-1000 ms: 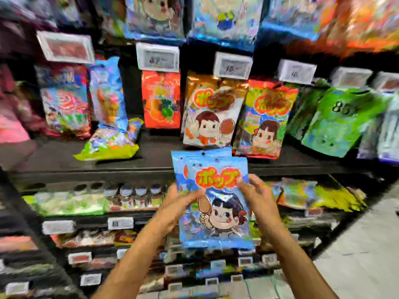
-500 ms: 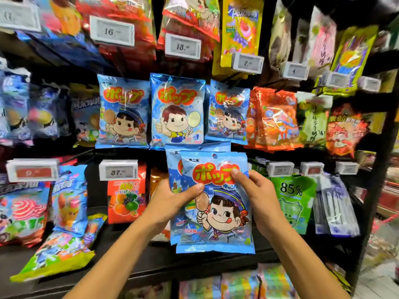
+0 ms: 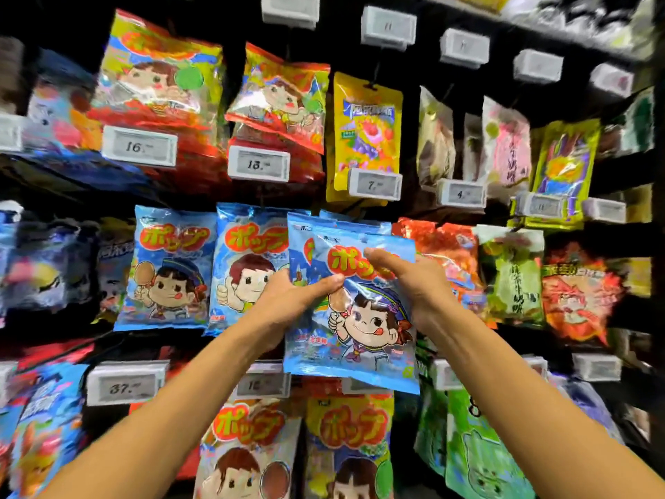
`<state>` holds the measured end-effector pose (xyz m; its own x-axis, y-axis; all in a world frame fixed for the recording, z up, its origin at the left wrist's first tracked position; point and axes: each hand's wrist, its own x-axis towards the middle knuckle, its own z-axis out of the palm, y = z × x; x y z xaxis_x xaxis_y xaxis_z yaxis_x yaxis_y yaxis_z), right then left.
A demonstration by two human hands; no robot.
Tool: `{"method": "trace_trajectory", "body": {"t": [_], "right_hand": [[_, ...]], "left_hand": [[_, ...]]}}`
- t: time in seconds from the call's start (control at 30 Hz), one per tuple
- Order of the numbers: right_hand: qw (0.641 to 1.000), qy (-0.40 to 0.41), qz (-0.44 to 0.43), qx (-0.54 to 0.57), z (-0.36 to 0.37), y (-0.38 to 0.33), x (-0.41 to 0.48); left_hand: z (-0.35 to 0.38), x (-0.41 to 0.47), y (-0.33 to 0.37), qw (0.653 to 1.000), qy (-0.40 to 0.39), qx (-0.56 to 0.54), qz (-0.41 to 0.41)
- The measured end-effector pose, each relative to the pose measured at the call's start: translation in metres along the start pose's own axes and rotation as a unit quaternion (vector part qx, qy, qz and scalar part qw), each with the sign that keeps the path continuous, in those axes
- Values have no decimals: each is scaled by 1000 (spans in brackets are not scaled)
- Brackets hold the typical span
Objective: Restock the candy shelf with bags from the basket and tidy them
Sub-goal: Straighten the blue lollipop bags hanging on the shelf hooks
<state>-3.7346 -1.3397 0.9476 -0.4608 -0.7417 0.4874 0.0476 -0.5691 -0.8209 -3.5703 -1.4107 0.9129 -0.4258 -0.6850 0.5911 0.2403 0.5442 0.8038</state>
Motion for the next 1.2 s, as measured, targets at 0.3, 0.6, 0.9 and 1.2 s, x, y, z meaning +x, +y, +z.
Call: {"method": "trace_trajectory", "body": {"t": [0.3,0.6,0.9,1.2], "right_hand": [[997,33,19,62,5,-9,66],[996,44,52,52,16,-12,100],[992,83,63,67,13,-8,129],[993,60,66,77,21,-9,128]], "left_hand": [[6,23,2,996,84,20,-35],[4,34,-10,993,107,-7,-48],[12,44,-15,992,113,-9,-63],[9,46,-19,988,129,-23,-83]]}}
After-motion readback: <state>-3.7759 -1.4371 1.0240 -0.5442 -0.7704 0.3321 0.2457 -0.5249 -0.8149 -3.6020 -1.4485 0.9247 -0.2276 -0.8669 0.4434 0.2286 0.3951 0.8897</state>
